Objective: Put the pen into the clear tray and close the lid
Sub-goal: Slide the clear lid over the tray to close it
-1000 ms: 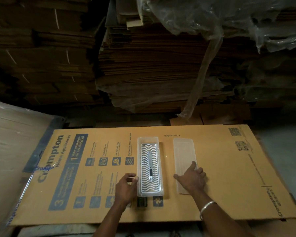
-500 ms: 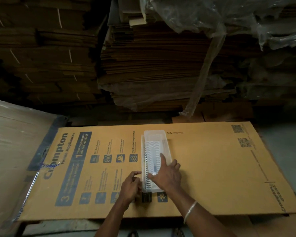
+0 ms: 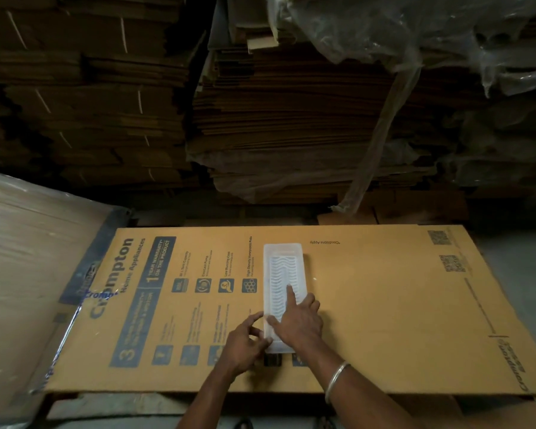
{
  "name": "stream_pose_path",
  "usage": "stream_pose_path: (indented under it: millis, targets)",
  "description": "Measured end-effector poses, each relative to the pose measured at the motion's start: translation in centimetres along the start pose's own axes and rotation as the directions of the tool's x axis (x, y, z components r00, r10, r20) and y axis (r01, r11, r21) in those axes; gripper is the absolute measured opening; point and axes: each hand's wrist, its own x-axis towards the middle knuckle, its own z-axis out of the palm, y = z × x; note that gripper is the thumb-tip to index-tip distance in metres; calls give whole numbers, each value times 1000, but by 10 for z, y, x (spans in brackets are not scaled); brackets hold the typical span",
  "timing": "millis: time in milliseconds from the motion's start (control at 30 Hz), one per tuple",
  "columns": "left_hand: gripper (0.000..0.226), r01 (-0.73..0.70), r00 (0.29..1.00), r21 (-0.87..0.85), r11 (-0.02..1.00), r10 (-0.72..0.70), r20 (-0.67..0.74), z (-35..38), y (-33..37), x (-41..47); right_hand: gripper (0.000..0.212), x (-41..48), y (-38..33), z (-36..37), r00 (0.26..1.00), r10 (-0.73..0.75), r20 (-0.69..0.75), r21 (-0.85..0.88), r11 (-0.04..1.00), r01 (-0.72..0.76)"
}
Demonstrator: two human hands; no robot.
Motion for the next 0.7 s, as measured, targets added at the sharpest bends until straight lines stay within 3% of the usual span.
stream_pose_path:
  millis: [100, 200, 333, 433, 600, 700]
  targets:
    - [59, 18, 1000, -56, 998, -17, 13, 1, -1, 0, 66, 7, 18, -11, 999, -36, 6, 95, 995, 36]
    - [47, 89, 996, -154, 984, -84, 37, 2, -5, 1, 70, 17, 42, -19, 1000, -28, -10, 312, 950, 30]
    - [38, 97, 995, -220, 971, -85, 59, 5, -10, 1, 70, 37, 72, -7, 992, 35, 122, 617, 780, -103]
    - [39, 109, 993, -203, 973, -96, 75, 4, -10, 4, 53, 58, 88, 15, 972, 61, 226, 740, 638, -212]
    - [54, 193, 967, -66, 979, -179, 183, -12, 4, 33, 28, 53, 77, 4, 985, 90, 149, 674, 720, -168]
    - [55, 181, 977, -37, 983, -176, 119, -16, 25, 62, 20, 49, 73, -3, 988, 100, 118, 614, 774, -152]
